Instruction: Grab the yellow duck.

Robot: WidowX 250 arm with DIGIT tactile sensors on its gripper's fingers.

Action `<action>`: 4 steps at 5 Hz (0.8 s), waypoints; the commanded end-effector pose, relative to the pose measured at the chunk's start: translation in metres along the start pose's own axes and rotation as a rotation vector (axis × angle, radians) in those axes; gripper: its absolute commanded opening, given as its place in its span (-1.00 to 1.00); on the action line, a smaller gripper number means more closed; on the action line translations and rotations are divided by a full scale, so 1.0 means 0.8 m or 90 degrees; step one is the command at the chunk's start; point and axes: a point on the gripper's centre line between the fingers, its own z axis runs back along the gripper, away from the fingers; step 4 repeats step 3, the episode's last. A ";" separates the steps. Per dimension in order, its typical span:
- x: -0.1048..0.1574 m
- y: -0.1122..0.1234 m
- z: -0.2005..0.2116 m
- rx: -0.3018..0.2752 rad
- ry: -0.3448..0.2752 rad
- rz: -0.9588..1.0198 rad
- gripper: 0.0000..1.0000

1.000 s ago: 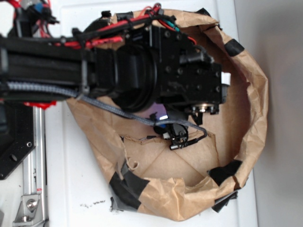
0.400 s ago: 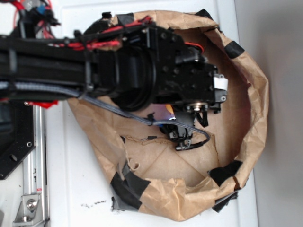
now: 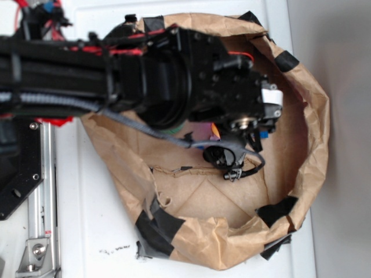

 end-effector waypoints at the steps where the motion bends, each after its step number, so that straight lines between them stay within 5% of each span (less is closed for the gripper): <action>1: -0.018 0.009 0.130 0.007 -0.107 -0.054 -1.00; 2: -0.020 0.003 0.192 -0.007 -0.104 -0.064 -1.00; 4: -0.015 0.002 0.192 -0.003 -0.071 -0.052 -1.00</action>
